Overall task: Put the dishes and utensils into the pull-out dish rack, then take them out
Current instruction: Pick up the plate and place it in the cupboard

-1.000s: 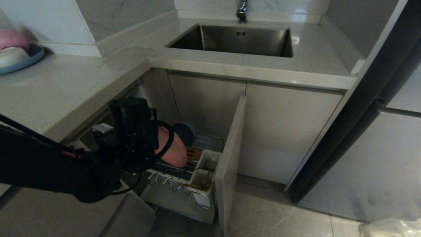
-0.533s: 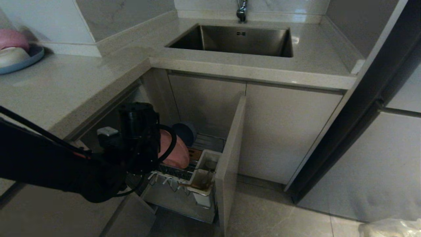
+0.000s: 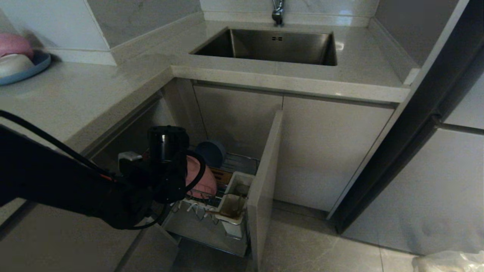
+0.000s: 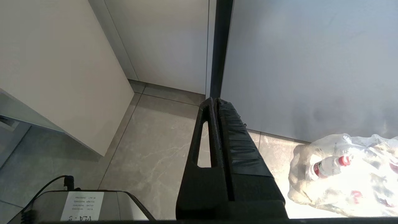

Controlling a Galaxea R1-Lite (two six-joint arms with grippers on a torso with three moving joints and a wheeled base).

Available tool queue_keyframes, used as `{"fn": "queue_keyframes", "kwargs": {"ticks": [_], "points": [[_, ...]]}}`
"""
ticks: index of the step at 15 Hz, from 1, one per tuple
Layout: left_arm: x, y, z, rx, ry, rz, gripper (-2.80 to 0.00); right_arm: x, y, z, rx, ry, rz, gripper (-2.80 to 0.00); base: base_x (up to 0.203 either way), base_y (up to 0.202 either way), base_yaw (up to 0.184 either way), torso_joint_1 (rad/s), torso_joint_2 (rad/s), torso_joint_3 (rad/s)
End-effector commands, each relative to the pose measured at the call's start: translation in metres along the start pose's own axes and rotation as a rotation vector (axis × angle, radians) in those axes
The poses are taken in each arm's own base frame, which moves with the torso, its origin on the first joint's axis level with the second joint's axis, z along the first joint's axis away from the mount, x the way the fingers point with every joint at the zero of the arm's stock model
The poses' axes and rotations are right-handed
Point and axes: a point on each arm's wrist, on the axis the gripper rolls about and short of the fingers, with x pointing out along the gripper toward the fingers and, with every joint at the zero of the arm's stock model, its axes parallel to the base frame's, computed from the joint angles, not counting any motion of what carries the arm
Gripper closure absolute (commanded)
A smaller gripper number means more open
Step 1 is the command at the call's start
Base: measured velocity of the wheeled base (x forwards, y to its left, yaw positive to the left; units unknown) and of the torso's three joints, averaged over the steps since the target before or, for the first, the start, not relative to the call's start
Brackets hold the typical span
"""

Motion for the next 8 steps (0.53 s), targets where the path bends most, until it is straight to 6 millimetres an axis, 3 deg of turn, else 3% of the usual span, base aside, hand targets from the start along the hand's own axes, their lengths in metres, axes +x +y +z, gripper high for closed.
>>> {"fn": "queue_keyframes", "kwargs": {"ticks": [1, 8], "points": [[0.0023, 0.0024, -0.0016, -0.003, -0.006, 0.005, 0.00, 0.0000, 0.0000, -0.0001, 0.000, 0.001, 0.000, 0.00, 0.000, 0.000, 0.000, 0.000, 0.00, 0.000], [0.0072, 0.0124, -0.0076, 0.026, -0.001, 0.037, 0.00, 0.0000, 0.0000, -0.0001, -0.001, 0.001, 0.001, 0.00, 0.000, 0.000, 0.000, 0.000, 0.00, 0.000]]}}
